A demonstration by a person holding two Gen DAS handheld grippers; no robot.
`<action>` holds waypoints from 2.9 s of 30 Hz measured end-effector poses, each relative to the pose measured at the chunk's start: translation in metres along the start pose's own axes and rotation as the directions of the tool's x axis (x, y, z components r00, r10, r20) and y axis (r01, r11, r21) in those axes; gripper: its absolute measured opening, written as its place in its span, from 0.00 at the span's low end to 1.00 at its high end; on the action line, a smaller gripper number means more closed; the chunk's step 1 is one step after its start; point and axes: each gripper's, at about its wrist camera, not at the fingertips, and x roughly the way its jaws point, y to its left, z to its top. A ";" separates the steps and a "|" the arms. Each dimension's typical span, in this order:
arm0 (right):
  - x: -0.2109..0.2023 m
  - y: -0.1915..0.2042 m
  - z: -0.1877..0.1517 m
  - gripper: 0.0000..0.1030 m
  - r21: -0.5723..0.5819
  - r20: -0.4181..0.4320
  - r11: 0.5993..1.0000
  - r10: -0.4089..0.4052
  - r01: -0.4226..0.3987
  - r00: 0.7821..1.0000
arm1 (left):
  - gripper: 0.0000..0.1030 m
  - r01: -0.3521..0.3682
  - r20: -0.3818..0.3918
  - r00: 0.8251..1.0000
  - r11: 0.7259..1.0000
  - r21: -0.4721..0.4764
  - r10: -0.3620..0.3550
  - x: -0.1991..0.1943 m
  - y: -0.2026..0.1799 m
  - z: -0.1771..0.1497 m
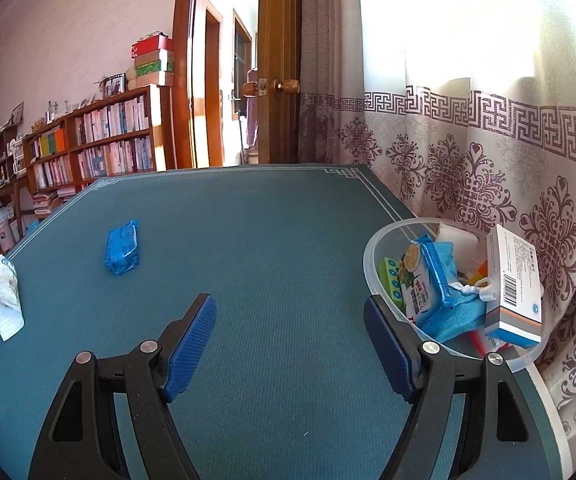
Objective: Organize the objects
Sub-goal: 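Move the left gripper to the white plastic bag and grasp it, then grasp the dark blue packet with the right gripper and lift it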
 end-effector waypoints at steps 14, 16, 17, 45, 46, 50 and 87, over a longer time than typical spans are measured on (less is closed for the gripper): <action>0.006 0.008 -0.001 0.75 -0.024 -0.028 1.000 0.007 -0.007 1.000 | 0.85 -0.105 -0.163 0.983 0.988 -0.109 0.086 0.065 0.028 0.002; 0.009 0.009 -0.001 0.75 -0.026 -0.038 1.000 0.012 -0.013 0.999 | 0.79 -0.106 -0.191 0.978 0.987 -0.121 0.081 0.071 0.031 0.001; 0.010 0.011 -0.001 0.75 -0.025 -0.044 1.000 0.015 -0.017 0.999 | 0.79 -0.108 -0.178 0.980 0.988 -0.112 0.087 0.070 0.030 0.001; 0.138 0.144 0.055 0.75 -0.062 -0.285 0.914 0.368 -0.400 0.885 | 0.52 0.138 -0.179 0.977 0.983 0.119 -0.116 0.067 -0.022 -0.019; 0.144 0.150 0.057 0.75 -0.070 -0.288 0.913 0.367 -0.401 0.885 | 0.52 0.142 -0.181 0.976 0.983 0.116 -0.119 0.067 -0.020 -0.019; 0.164 0.169 0.062 0.74 -0.091 -0.303 0.909 0.364 -0.407 0.881 | 0.52 0.148 -0.189 0.974 0.983 0.113 -0.125 0.068 -0.018 -0.020; 0.142 0.146 0.031 0.41 -0.032 -0.340 0.925 0.345 -0.378 0.875 | 0.55 0.095 -0.165 0.984 0.973 0.211 -0.060 0.069 -0.031 -0.029</action>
